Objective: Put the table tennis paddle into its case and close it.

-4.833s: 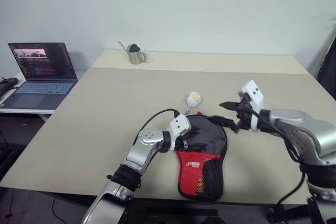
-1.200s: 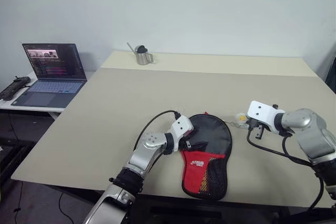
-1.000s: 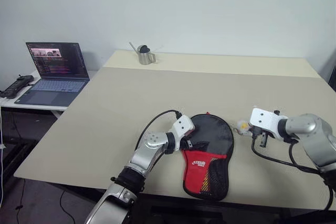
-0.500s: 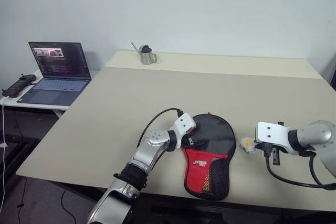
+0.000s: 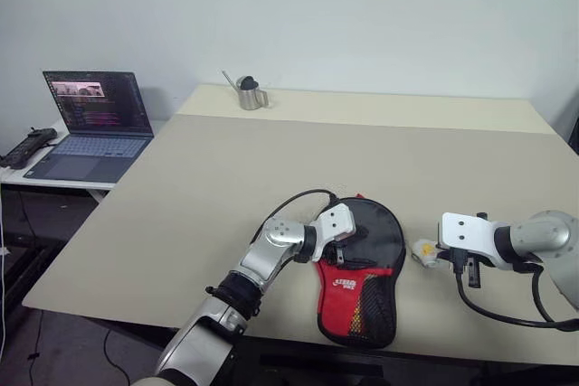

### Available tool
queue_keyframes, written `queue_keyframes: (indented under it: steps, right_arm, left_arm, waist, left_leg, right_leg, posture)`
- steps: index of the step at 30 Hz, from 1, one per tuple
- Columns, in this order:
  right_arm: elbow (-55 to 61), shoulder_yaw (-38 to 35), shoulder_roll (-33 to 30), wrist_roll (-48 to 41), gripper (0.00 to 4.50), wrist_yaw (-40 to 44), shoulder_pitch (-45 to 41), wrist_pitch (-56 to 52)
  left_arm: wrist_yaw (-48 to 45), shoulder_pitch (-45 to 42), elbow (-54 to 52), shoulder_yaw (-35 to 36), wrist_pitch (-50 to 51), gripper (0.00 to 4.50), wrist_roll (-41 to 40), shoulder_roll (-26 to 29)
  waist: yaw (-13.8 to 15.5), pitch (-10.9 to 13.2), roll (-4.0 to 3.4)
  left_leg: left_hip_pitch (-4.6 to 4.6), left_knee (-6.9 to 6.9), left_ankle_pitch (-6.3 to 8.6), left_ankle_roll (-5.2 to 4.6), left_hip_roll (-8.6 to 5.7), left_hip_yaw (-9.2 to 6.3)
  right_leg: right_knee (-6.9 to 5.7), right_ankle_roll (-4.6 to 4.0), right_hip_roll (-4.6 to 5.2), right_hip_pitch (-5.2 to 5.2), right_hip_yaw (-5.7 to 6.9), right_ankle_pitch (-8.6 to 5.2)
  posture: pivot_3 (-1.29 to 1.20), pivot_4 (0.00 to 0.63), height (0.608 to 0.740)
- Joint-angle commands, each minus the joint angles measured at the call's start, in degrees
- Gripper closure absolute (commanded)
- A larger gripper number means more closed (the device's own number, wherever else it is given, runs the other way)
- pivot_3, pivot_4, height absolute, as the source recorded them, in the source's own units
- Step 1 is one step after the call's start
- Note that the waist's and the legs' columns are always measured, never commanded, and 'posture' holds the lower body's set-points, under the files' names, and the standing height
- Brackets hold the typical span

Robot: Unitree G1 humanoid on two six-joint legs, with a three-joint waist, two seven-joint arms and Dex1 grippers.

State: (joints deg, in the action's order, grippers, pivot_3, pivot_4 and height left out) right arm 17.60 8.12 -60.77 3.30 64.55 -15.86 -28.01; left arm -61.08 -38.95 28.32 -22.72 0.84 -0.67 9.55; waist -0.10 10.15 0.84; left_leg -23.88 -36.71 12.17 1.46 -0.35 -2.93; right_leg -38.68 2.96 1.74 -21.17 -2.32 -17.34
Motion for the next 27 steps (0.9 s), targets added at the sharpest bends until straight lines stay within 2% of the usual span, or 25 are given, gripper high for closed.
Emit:
queue_keyframes:
  steps: [1,14,21,27]
  right_arm:
    - [0.8,-0.8,-0.1,-0.5,4.49,-0.5,0.2,-0.4]
    - [7.7,-4.6,-3.3,-3.1,4.49,0.7,6.8,-3.7]
    - [15.1,-9.8,-5.6,-6.3,4.49,0.9,14.8,-7.8]
    - [23.8,-16.5,-7.6,-10.4,4.49,3.1,24.8,-11.3]
  left_arm:
    - [-0.8,0.6,2.8,-2.9,-1.2,0.85,2.6,-0.6]
    - [1.4,-1.1,10.1,-4.3,-6.2,0.85,6.8,-3.7]
    - [1.0,-1.8,12.7,-4.7,-7.4,0.85,8.1,-4.8]
    - [1.3,-2.8,15.2,-4.7,-8.4,0.85,8.5,-6.0]
  waist:
    - [0.0,0.0,0.00]
    - [0.7,0.0,0.00]
    - [1.3,-0.1,0.02]
    - [1.7,-0.1,-0.01]
  left_leg:
    - [0.00,0.00,0.00,0.00,0.00,0.00]
    - [0.00,-0.07,0.00,0.00,-0.08,-0.06]
    - [0.02,-0.10,0.00,0.00,-0.09,-0.09]
    - [0.05,-0.13,0.01,-0.01,-0.13,-0.15]
  right_leg:
    - [0.00,0.00,0.00,0.00,0.00,0.00]
    - [0.03,0.11,0.07,0.11,0.06,-0.05]
    - [0.05,0.26,0.08,0.17,0.11,-0.14]
    - [0.25,0.33,0.15,0.43,0.30,-0.17]
  posture:
    - [0.00,0.150,0.740]
    - [0.00,0.150,0.740]
    - [0.00,0.150,0.740]
    - [0.00,0.150,0.740]
